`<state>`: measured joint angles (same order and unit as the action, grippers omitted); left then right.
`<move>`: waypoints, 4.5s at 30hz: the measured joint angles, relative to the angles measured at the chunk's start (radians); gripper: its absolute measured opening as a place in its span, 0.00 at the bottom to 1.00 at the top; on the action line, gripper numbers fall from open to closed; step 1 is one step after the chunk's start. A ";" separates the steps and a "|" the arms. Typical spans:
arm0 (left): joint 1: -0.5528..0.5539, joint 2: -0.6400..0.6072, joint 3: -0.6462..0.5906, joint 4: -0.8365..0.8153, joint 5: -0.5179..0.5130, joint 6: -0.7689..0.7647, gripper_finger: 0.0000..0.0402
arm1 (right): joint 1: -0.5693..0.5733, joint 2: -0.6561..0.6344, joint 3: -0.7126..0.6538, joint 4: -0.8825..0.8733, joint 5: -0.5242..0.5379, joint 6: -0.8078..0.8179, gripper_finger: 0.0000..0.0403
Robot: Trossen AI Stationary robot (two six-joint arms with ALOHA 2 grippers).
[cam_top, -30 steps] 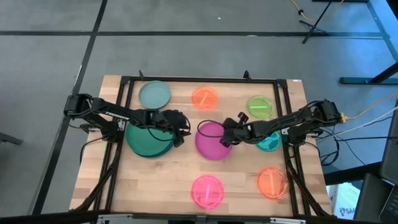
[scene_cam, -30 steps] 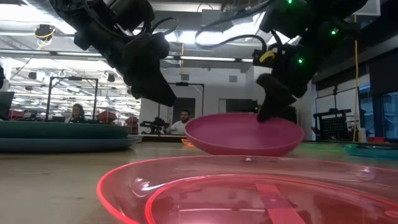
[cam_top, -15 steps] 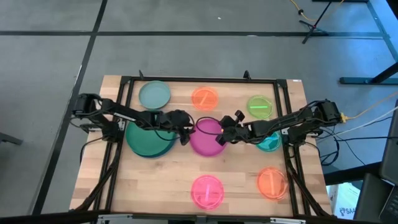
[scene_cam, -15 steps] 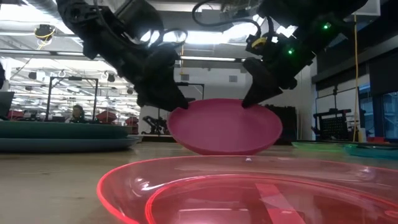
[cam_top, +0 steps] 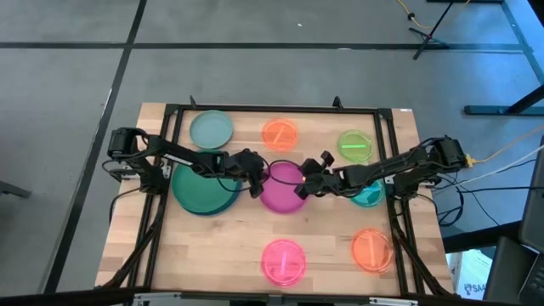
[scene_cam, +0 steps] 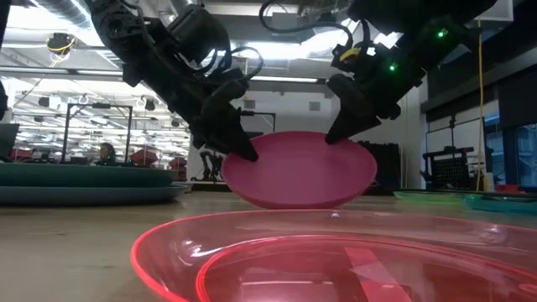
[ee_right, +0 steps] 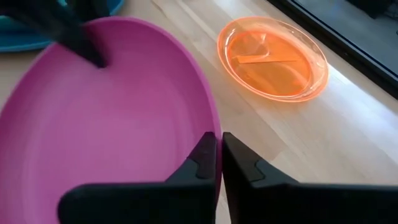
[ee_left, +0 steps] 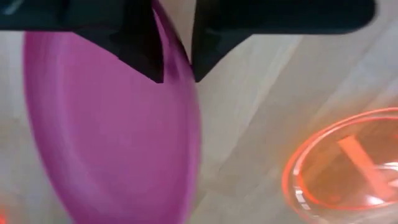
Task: Stack plastic plates
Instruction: Stack the medium pink plate on top of the big green plate, then stack the medium light blue plate on top of the medium pink plate
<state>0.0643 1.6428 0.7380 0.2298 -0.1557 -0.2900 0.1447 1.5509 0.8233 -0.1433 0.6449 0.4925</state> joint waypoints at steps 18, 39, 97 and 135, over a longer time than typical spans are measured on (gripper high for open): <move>0.007 -0.161 0.003 -0.110 0.034 0.081 0.03 | 0.084 -0.232 0.001 -0.081 -0.069 -0.035 0.35; 0.106 -0.694 0.269 -1.317 -0.125 0.097 0.03 | 0.189 -0.247 0.000 -0.061 0.106 -0.072 0.37; 0.567 -0.162 0.192 -0.722 -0.016 0.279 0.30 | -0.079 -0.168 0.002 0.158 0.114 -0.326 0.37; 0.594 0.184 0.336 -0.792 -0.063 0.189 0.03 | -0.073 -0.175 0.001 0.238 0.100 -0.580 0.37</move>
<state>0.6584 1.8273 1.0742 -0.5624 -0.2187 -0.1015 0.0719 1.3758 0.8246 0.0951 0.7448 -0.0872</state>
